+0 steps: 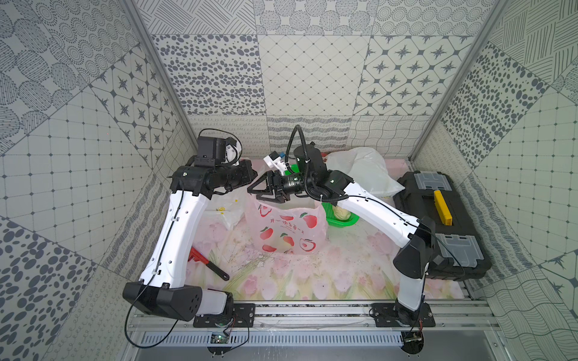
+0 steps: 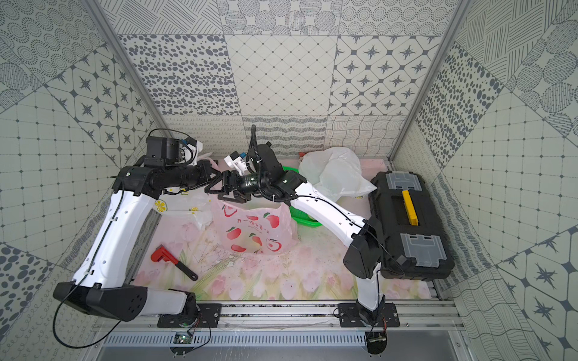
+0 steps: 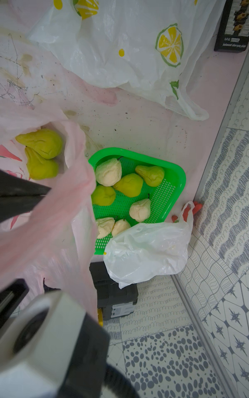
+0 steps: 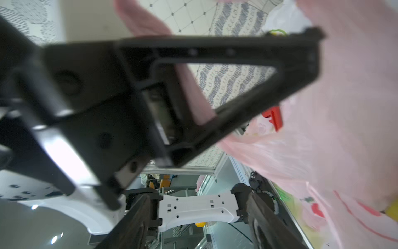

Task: Place the pears into plastic bags & tie knots
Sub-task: Adjust the plastic bag at the center of the board, then pick up the pear from the basket.

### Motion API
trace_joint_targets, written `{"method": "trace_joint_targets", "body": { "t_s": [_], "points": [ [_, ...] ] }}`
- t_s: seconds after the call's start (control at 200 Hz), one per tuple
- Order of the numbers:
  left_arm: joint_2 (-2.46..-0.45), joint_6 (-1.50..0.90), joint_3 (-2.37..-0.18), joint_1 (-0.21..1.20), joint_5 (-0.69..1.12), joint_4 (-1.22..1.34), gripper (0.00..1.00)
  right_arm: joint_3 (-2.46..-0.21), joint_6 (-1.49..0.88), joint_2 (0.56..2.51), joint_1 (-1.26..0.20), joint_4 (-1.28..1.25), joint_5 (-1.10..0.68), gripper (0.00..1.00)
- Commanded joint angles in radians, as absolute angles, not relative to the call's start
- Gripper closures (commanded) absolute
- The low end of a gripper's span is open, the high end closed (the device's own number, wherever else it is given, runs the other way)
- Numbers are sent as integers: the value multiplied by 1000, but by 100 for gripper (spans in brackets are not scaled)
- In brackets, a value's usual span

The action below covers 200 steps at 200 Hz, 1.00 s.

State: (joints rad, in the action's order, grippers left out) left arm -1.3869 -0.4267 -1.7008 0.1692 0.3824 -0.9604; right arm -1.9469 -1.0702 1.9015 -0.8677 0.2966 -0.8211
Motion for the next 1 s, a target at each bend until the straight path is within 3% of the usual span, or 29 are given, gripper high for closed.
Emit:
{"method": "trace_joint_targets", "body": {
  "t_s": [0.0,0.085,0.185,0.315,0.545,0.77,0.905,0.996],
  "points": [
    [-1395,-433,-1673,166,389,-892,100,-1983,-1213,1867,-858,82,-911,27],
    [-1401,-422,-1660,164,362,-896,100,-1921,-1219,1823,-835,48,-900,26],
    [-1409,-421,-1623,163,352,-885,100,-1823,-1411,1796,-804,-244,-914,25],
    [-1419,-460,-1578,163,401,-833,100,-1874,-1556,1860,-810,-440,-913,24],
    [-1411,-433,-1565,116,282,-924,100,-1944,-1109,1702,-673,161,-763,23],
    [-1370,-451,-1536,55,209,-962,100,-1571,-1125,1424,-441,135,-694,28],
    [-1360,-459,-1519,29,175,-971,100,-1375,-1073,1274,-312,280,-579,39],
    [-1333,-462,-1518,17,132,-966,100,-1247,-1014,1208,-279,395,-453,53]
  ]
}}
